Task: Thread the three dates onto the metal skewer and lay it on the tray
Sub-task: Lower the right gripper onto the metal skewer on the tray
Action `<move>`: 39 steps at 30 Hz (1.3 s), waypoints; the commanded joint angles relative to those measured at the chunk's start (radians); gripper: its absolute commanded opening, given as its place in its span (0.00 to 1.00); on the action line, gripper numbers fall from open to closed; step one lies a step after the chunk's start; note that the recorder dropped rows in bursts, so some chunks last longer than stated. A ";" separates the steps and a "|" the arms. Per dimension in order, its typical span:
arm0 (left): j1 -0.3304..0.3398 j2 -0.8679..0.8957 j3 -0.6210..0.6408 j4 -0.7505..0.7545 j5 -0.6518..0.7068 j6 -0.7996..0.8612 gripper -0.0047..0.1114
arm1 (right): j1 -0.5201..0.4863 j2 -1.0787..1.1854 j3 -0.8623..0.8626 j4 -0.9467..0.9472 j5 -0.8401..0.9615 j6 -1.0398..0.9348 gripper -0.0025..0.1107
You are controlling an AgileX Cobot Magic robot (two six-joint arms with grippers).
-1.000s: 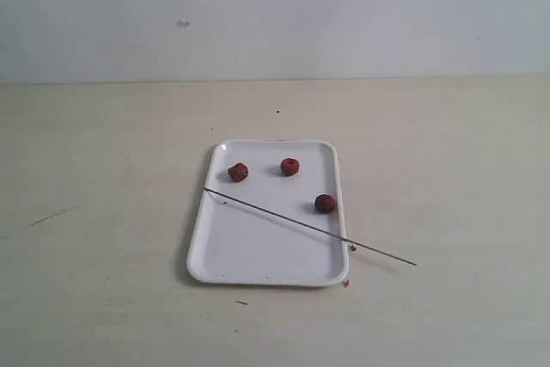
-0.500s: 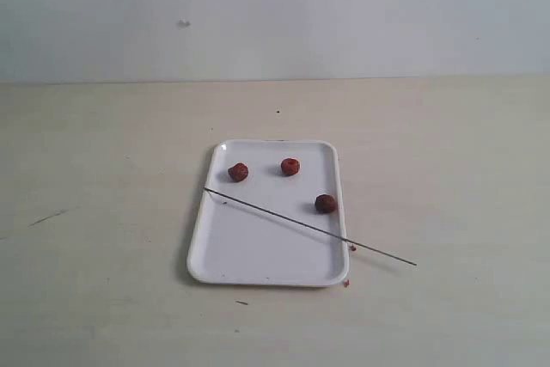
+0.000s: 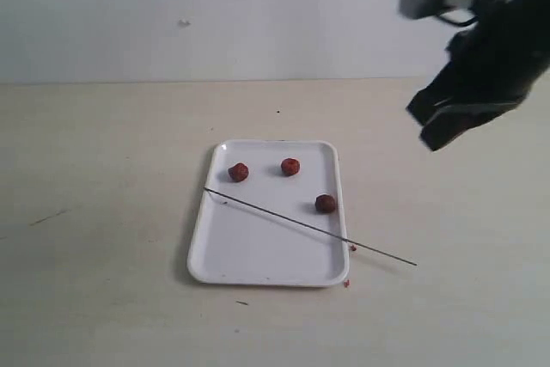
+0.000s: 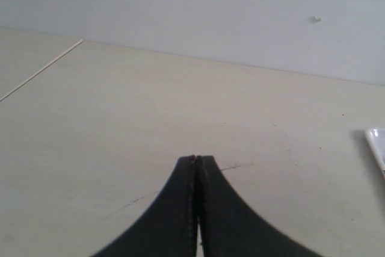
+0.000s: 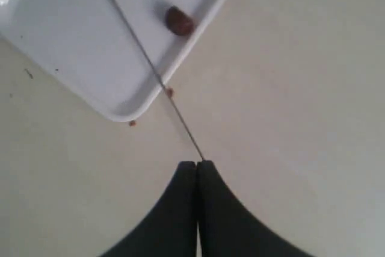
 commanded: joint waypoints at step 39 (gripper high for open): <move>0.001 -0.005 0.004 -0.003 -0.006 0.005 0.04 | 0.326 0.534 -0.161 -0.291 -0.208 -0.033 0.28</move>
